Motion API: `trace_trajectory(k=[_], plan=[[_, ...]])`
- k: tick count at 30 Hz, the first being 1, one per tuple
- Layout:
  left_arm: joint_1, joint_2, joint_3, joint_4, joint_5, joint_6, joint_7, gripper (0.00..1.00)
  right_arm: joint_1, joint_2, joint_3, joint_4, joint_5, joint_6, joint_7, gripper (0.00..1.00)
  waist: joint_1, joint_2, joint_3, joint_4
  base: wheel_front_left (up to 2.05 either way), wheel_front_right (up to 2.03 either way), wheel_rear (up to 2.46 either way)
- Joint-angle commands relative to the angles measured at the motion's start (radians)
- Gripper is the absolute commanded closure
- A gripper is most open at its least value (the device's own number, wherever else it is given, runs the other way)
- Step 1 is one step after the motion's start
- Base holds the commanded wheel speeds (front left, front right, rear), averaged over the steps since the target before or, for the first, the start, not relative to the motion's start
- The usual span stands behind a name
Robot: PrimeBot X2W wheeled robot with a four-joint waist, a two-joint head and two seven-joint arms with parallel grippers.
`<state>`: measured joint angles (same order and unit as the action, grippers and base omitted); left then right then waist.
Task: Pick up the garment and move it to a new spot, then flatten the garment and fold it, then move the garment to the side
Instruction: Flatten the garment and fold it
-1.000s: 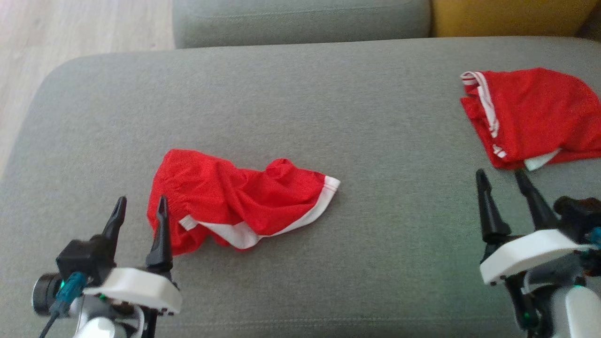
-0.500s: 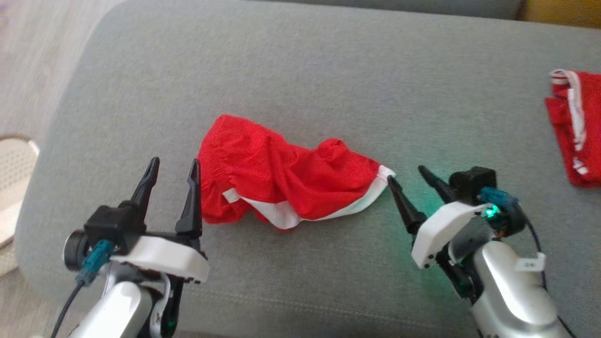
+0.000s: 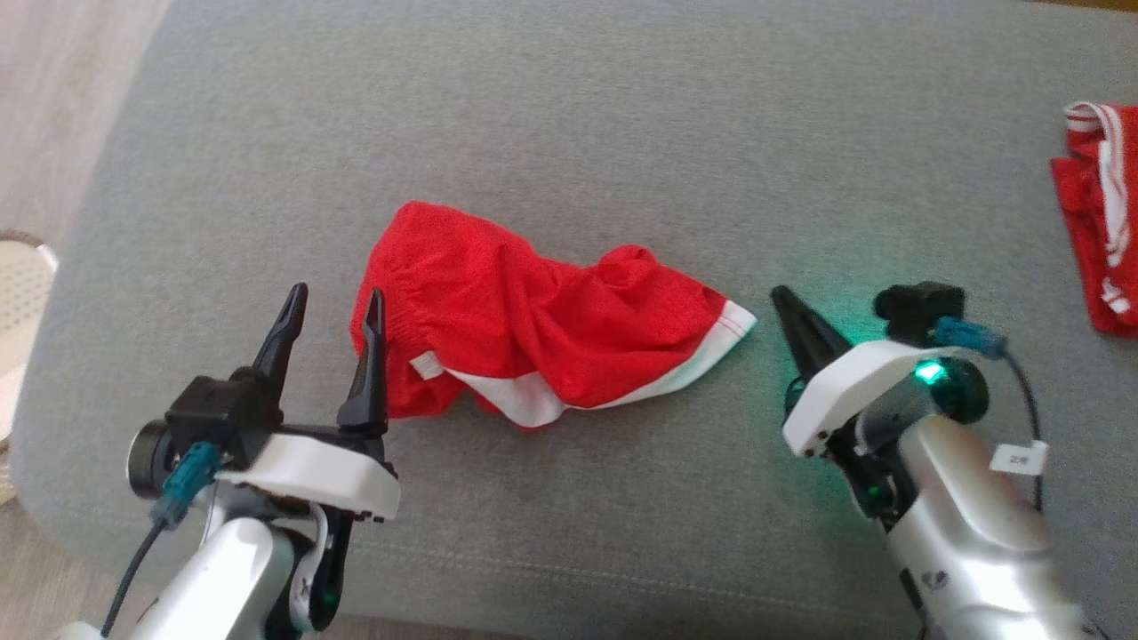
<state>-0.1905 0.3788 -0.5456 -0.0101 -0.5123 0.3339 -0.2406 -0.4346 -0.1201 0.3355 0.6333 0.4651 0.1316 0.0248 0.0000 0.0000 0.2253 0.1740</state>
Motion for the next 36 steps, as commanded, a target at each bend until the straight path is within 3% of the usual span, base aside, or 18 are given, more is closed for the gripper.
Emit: trace_trajectory(k=[1,9,18,19,20,27,36], plan=[[-0.049,0.02,0.044,-0.025,0.006,-0.001,-0.012,0.0,-0.025,0.002,0.008,-0.026,0.006,-0.001,-0.013,1.0,0.0,0.0,0.001,-0.013,0.0,0.0,0.0],[-0.048,0.028,0.048,-0.022,0.01,-0.005,-0.014,0.0,-0.02,-0.035,-0.009,-0.086,-0.02,-0.001,-0.038,1.0,0.0,0.0,-0.003,-0.075,0.0,0.0,0.0],[-0.035,0.042,0.05,-0.023,0.008,0.003,-0.009,0.0,0.063,-0.03,-0.08,-0.234,-0.081,-0.001,-0.056,1.0,0.0,0.0,-0.036,-0.121,0.0,0.0,0.0],[-0.031,0.043,0.05,-0.024,0.008,0.005,-0.008,0.0,0.074,-0.033,-0.09,-0.259,-0.099,-0.001,-0.063,0.58,0.0,0.0,-0.041,-0.126,0.0,0.0,0.0],[-0.027,0.045,0.05,-0.026,0.007,0.007,-0.006,0.0,0.086,-0.036,-0.1,-0.284,-0.115,-0.001,-0.068,0.0,0.0,0.0,-0.045,-0.131,0.0,0.0,0.0],[0.017,0.067,0.059,-0.043,0.0,0.027,0.002,0.0,0.189,-0.049,-0.195,-0.491,-0.182,-0.001,-0.07,0.0,0.0,0.0,-0.086,-0.172,0.0,0.0,0.0],[0.073,0.1,0.057,-0.066,-0.004,0.044,0.023,0.0,0.355,-0.035,-0.29,-0.727,-0.262,-0.001,0.041,0.0,0.0,0.0,-0.149,-0.198,0.0,0.0,0.0]])
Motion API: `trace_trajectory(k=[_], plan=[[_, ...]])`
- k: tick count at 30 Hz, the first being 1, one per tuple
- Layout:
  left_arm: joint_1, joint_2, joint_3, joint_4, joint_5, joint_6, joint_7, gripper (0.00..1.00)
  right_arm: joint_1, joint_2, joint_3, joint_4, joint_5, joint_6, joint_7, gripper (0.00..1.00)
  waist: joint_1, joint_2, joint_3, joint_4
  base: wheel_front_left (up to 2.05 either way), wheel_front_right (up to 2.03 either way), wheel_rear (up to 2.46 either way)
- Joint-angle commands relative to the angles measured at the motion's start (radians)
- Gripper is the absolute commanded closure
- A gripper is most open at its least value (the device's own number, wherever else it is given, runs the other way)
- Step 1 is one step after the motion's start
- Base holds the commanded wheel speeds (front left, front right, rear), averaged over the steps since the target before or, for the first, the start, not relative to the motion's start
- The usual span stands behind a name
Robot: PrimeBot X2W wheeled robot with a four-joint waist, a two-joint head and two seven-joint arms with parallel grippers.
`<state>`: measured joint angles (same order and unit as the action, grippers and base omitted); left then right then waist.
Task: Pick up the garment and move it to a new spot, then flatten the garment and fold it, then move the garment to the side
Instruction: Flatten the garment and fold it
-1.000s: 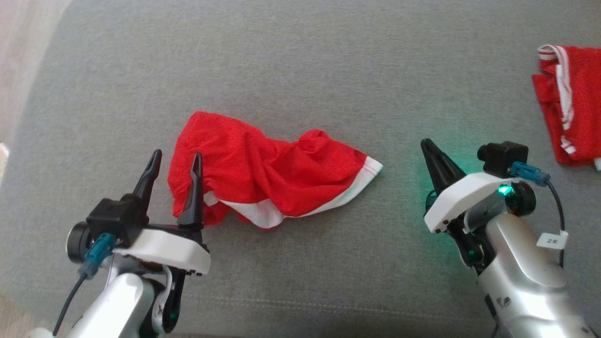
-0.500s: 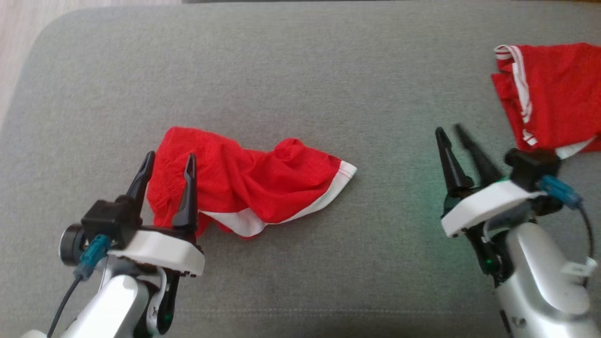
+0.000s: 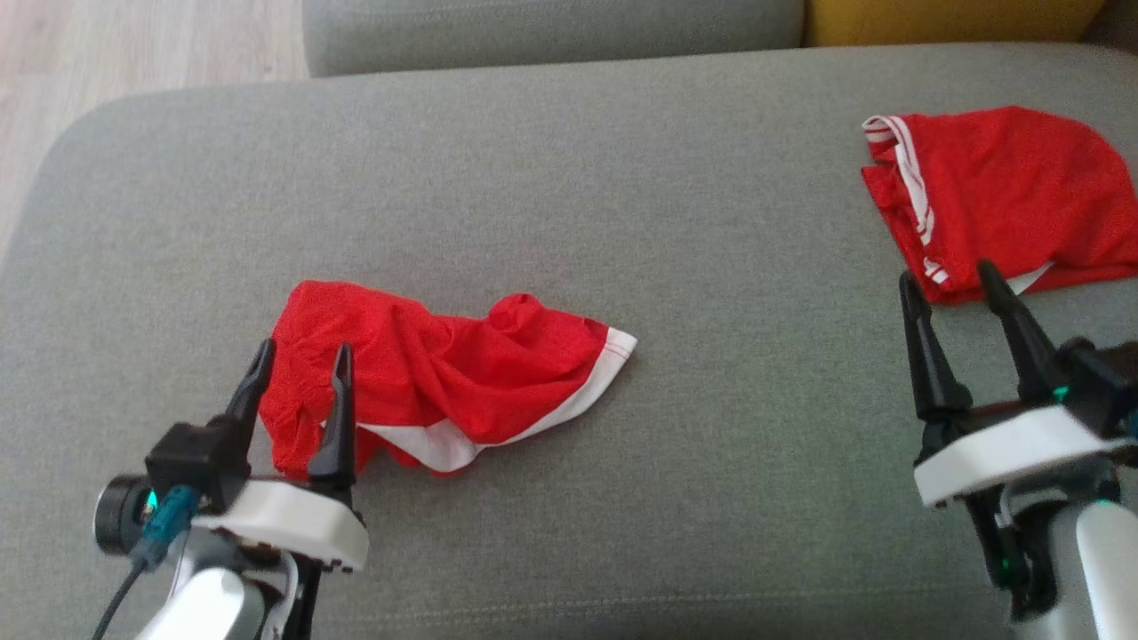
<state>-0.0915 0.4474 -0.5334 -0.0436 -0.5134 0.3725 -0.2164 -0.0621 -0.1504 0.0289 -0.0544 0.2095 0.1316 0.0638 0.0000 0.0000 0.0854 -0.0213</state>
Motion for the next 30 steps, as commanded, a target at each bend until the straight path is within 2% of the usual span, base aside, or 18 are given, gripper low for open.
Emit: trace_trajectory(k=[1,8,30], plan=[[-0.019,0.033,0.043,-0.036,-0.003,0.008,0.001,0.0,-0.002,-0.001,0.015,-0.057,-0.01,-0.001,0.013,0.0,0.0,0.0,-0.017,-0.004,0.0,0.0,0.0],[0.017,0.046,0.035,-0.057,-0.005,0.019,0.015,0.0,0.077,0.025,0.003,-0.129,-0.012,-0.001,0.059,0.0,0.0,0.0,-0.047,-0.006,0.0,0.0,0.0],[0.024,0.056,0.045,-0.087,-0.015,0.041,0.02,0.0,0.088,0.03,0.003,-0.139,-0.01,-0.001,0.083,0.0,0.0,0.0,-0.041,0.021,0.0,0.0,0.0]])
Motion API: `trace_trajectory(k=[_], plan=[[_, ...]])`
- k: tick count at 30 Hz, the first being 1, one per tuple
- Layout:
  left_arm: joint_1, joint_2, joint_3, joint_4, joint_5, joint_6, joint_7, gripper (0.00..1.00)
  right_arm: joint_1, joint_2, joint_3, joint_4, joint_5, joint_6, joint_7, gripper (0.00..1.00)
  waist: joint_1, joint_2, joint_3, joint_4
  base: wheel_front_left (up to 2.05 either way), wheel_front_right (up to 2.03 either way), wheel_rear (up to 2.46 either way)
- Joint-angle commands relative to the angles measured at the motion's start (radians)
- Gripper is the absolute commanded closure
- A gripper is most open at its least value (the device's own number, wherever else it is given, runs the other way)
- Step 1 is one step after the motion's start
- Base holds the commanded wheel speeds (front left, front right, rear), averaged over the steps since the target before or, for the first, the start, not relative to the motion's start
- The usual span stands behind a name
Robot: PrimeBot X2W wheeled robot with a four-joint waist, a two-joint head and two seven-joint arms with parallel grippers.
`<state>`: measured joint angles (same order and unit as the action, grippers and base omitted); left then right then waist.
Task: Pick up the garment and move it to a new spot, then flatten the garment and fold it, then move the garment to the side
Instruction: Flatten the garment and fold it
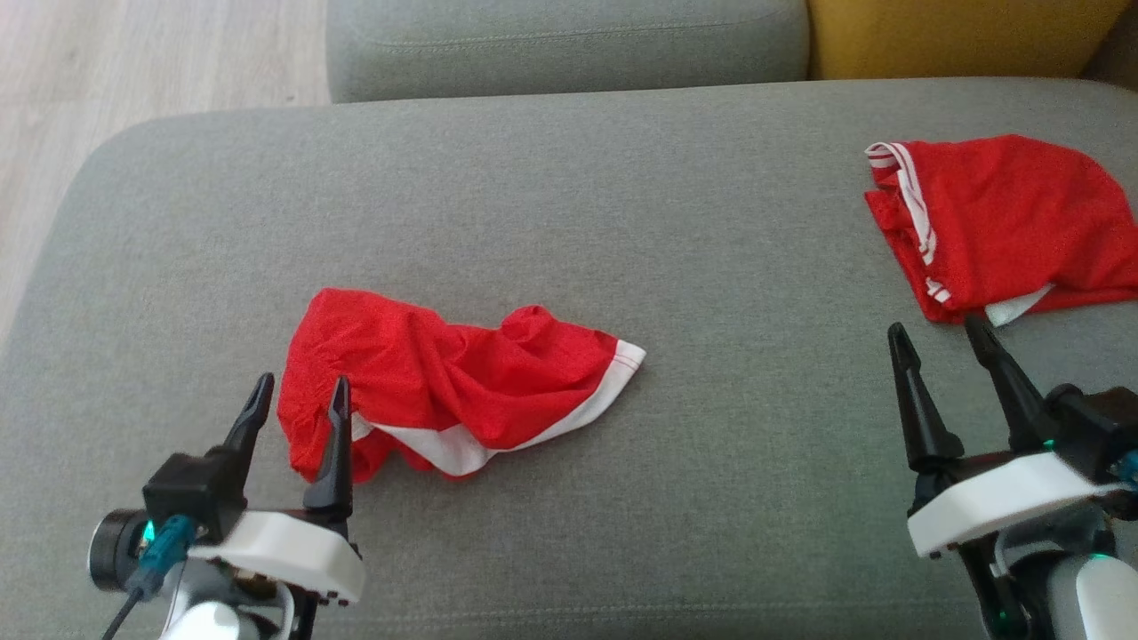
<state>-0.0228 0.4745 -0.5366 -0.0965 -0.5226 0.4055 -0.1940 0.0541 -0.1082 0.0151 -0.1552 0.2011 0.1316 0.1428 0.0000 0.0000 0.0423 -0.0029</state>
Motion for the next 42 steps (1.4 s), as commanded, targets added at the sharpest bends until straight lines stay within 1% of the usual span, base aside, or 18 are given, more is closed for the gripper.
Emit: trace_trajectory(k=[1,4,7,10,15,18,22,23,27,28,29,30,33,36,38,42], plan=[[-0.048,0.028,0.05,-0.036,-0.007,0.008,-0.003,0.0,-0.031,-0.015,0.021,-0.037,-0.002,-0.001,0.006,0.0,0.0,0.0,0.006,0.009,0.0,0.0,0.0],[-0.063,0.025,0.057,-0.038,-0.008,0.008,-0.009,0.0,-0.053,-0.031,0.037,-0.022,0.0,-0.001,0.012,0.0,0.0,0.0,0.023,0.034,0.0,0.0,0.0],[-0.084,0.018,0.062,-0.038,-0.008,0.004,-0.017,0.0,-0.097,-0.052,0.076,0.027,0.01,-0.001,0.02,0.0,0.0,0.0,0.045,0.073,0.0,0.0,0.0],[-0.109,0.006,0.059,-0.033,-0.005,-0.004,-0.025,0.0,-0.149,-0.079,0.133,0.113,0.023,-0.001,0.025,0.0,0.0,0.0,0.068,0.118,0.0,0.0,0.0],[-0.156,-0.021,0.044,-0.013,0.004,-0.026,-0.036,0.0,-0.232,-0.117,0.234,0.301,0.058,-0.001,0.017,0.0,0.0,0.0,0.112,0.198,0.0,0.0,0.0],[-0.178,-0.038,0.041,0.005,0.006,-0.039,-0.045,0.0,-0.287,-0.124,0.284,0.419,0.083,-0.001,-0.001,0.0,0.0,0.0,0.137,0.231,0.0,0.0,0.0],[-0.194,-0.056,0.045,0.029,0.006,-0.052,-0.054,0.0,-0.359,-0.113,0.34,0.551,0.121,-0.001,-0.038,0.0,0.0,0.0,0.162,0.254,0.0,0.0,0.0],[-0.194,-0.056,0.045,0.029,0.006,-0.052,-0.054,0.0,-0.359,-0.113,0.34,0.551,0.121,-0.001,-0.038,0.0,0.0,0.0,0.162,0.254,0.0,0.0,0.0],[-0.198,-0.067,0.053,0.044,0.011,-0.06,-0.061,0.0,-0.417,-0.098,0.38,0.654,0.157,-0.001,-0.063,0.0,0.0,0.0,0.176,0.256,0.0,0.0,0.0],[-0.199,-0.07,0.055,0.047,0.013,-0.061,-0.062,0.0,-0.428,-0.093,0.394,0.675,0.17,-0.001,-0.063,0.27,0.0,0.0,0.179,0.255,0.0,0.0,0.0],[-0.2,-0.072,0.056,0.049,0.014,-0.063,-0.062,0.0,-0.439,-0.09,0.407,0.69,0.183,-0.001,-0.067,0.84,0.0,0.0,0.181,0.252,0.0,0.0,0.0],[-0.202,-0.073,0.058,0.052,0.015,-0.065,-0.063,0.0,-0.449,-0.088,0.417,0.703,0.192,-0.001,-0.073,1.0,0.0,0.0,0.183,0.249,0.0,0.0,0.0],[-0.205,-0.076,0.064,0.057,0.02,-0.07,-0.065,0.0,-0.47,-0.085,0.436,0.723,0.227,-0.001,-0.091,1.0,0.0,0.0,0.186,0.235,0.0,0.0,0.0],[-0.204,-0.076,0.069,0.057,0.025,-0.073,-0.066,0.0,-0.479,-0.087,0.423,0.719,0.261,-0.001,-0.118,1.0,0.0,0.0,0.186,0.216,0.0,0.0,0.0],[-0.203,-0.076,0.073,0.058,0.027,-0.074,-0.066,0.0,-0.48,-0.091,0.402,0.713,0.278,-0.001,-0.129,1.0,0.0,0.0,0.187,0.201,0.0,0.0,0.0],[-0.199,-0.075,0.078,0.06,0.03,-0.078,-0.067,0.0,-0.466,-0.09,0.326,0.693,0.307,-0.001,-0.135,1.0,0.0,0.0,0.187,0.167,0.0,0.0,0.0]])
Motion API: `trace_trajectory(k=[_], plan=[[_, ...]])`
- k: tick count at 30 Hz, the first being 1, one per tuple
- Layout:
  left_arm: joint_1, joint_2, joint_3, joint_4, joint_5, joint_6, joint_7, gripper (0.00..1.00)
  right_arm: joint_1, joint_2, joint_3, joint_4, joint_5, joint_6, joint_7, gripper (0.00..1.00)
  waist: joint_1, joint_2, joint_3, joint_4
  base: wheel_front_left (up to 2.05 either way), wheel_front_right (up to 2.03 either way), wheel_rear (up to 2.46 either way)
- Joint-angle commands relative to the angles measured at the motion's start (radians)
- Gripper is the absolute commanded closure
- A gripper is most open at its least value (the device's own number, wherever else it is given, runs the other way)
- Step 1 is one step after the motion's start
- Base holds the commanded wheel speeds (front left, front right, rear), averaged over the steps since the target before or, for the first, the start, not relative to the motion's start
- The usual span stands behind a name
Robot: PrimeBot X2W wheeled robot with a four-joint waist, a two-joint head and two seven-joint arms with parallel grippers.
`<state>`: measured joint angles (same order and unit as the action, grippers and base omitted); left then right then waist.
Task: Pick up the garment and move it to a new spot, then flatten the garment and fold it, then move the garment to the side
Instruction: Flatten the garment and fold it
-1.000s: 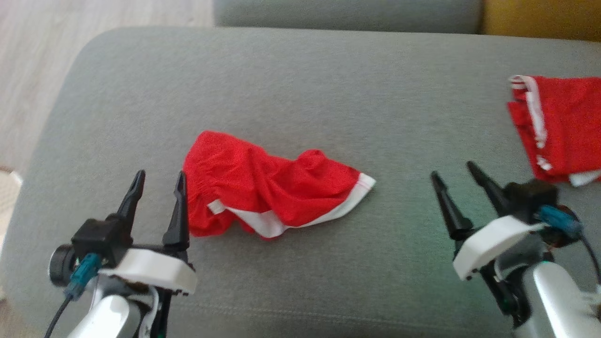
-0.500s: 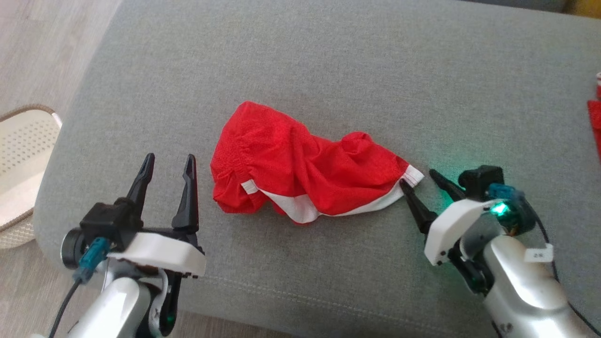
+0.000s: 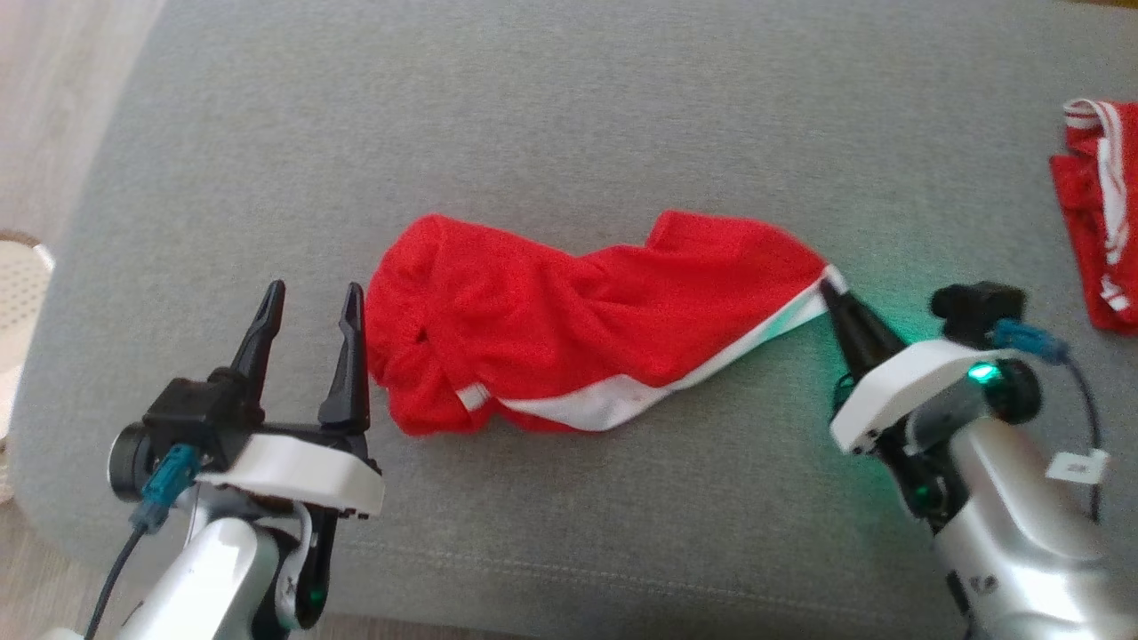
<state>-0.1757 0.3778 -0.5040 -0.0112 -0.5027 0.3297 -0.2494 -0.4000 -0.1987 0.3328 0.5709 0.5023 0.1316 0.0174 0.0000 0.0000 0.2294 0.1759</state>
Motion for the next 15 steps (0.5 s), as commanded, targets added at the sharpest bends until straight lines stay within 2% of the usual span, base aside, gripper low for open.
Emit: trace_trajectory(k=[1,8,13,14,15], plan=[[-0.046,0.021,0.046,-0.023,0.01,-0.003,-0.011,0.0,-0.006,0.0,-0.014,-0.038,0.009,-0.001,-0.007,1.0,0.0,0.0,0.0,-0.02,0.0,0.0,0.0],[-0.042,0.023,0.043,-0.024,0.016,-0.006,-0.012,0.0,0.063,0.006,-0.198,-0.068,-0.024,-0.001,0.016,1.0,0.0,0.0,-0.002,-0.067,0.0,0.0,0.0],[-0.042,0.027,0.041,-0.025,0.017,-0.007,-0.012,0.0,0.107,0.036,-0.278,-0.095,-0.063,-0.001,0.042,1.0,0.0,0.0,-0.005,-0.096,0.0,0.0,0.0],[-0.042,0.028,0.041,-0.024,0.017,-0.007,-0.011,0.0,0.111,0.043,-0.288,-0.097,-0.072,-0.001,0.049,0.18,0.0,0.0,-0.006,-0.101,0.0,0.0,0.0],[-0.042,0.029,0.039,-0.024,0.018,-0.008,-0.011,0.0,0.112,0.049,-0.294,-0.105,-0.081,-0.001,0.046,0.0,0.0,0.0,-0.008,-0.105,0.0,0.0,0.0]])
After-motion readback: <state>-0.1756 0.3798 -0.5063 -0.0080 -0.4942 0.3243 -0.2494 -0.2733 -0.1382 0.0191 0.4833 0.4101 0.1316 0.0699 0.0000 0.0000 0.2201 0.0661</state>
